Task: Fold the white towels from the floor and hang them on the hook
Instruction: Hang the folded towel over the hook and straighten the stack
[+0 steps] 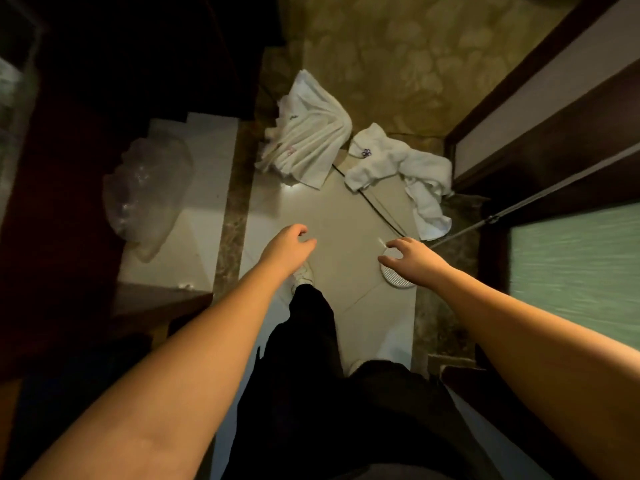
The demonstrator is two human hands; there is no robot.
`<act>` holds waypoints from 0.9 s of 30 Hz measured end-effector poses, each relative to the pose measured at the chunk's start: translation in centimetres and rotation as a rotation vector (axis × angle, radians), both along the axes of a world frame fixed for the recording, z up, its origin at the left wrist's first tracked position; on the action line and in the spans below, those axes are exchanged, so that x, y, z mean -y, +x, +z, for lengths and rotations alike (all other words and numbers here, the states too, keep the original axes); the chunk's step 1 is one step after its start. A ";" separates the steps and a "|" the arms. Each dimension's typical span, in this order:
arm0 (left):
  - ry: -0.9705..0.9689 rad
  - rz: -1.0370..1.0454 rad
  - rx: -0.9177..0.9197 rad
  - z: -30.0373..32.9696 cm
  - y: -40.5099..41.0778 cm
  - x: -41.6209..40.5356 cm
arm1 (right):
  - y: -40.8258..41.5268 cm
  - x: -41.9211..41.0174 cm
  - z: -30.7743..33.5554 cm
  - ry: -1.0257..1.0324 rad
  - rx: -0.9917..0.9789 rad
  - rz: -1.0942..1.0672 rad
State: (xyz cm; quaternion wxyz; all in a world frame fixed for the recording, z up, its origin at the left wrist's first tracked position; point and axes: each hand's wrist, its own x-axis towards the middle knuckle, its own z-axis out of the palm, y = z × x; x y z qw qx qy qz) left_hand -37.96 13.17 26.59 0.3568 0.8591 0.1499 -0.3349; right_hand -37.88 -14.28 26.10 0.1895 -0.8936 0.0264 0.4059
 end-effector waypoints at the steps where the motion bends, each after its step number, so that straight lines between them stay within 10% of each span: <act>1: 0.006 -0.040 -0.015 -1.0 2.4 -0.1 | 1.5 0.0 -0.8 -0.006 -0.016 -0.050; 14: 0.026 -0.187 -0.139 -17.2 25.0 1.9 | 18.6 0.0 -15.3 0.098 -0.222 -0.505; 27: -0.181 0.305 -0.550 -42.0 38.0 7.2 | 31.4 3.7 -42.4 0.279 -0.486 -0.897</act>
